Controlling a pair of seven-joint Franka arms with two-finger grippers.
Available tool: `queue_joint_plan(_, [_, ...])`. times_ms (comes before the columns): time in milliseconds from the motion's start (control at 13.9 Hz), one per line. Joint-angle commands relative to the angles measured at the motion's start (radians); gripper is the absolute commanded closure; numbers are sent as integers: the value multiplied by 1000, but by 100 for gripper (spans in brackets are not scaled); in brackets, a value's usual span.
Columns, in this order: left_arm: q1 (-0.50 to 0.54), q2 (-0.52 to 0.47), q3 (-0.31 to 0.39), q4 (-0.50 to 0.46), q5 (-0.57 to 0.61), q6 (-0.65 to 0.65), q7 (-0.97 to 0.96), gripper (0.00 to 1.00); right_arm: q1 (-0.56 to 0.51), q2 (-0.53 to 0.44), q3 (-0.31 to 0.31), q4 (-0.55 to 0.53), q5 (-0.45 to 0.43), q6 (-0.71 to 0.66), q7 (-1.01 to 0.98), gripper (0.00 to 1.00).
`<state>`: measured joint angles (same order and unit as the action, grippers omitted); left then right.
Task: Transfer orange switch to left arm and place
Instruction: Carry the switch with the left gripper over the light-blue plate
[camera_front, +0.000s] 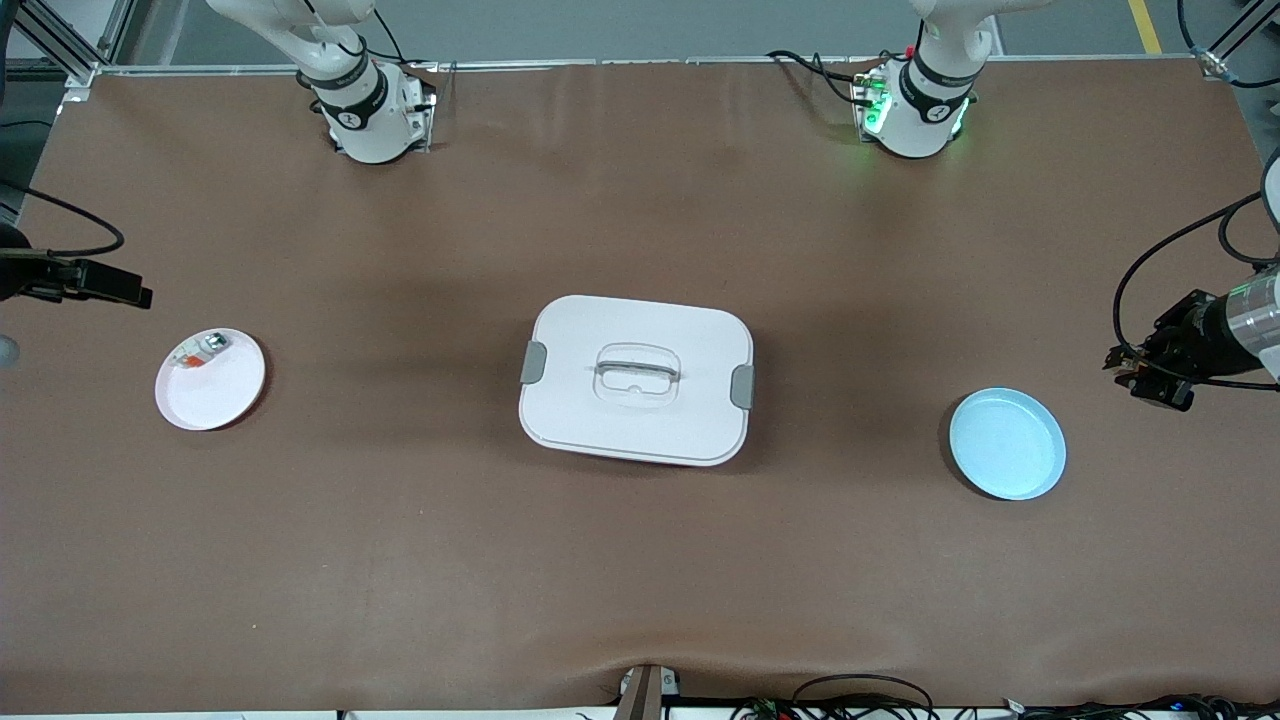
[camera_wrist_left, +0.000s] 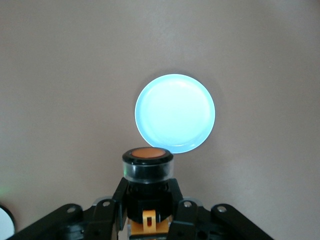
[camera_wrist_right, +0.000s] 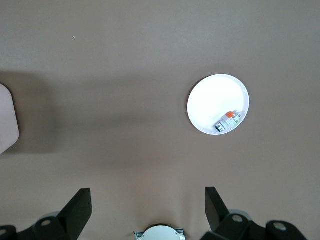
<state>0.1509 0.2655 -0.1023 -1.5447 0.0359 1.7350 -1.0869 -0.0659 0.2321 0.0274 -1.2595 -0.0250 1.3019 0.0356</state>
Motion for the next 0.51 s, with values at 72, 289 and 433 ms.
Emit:
queue_joint_plan(72, [1,4,0,-79,-14,115,-128,94,-9,-39,13,-47,-4,37,30,0])
queue_joint_plan(289, [-1,4,0,-152,-14,201,-183,94,6,-33,22,-49,0,43,154,0])
queue_joint_plan(433, [-1,4,0,-207,-11,266,-208,94,52,-37,13,-47,-16,60,155,0])
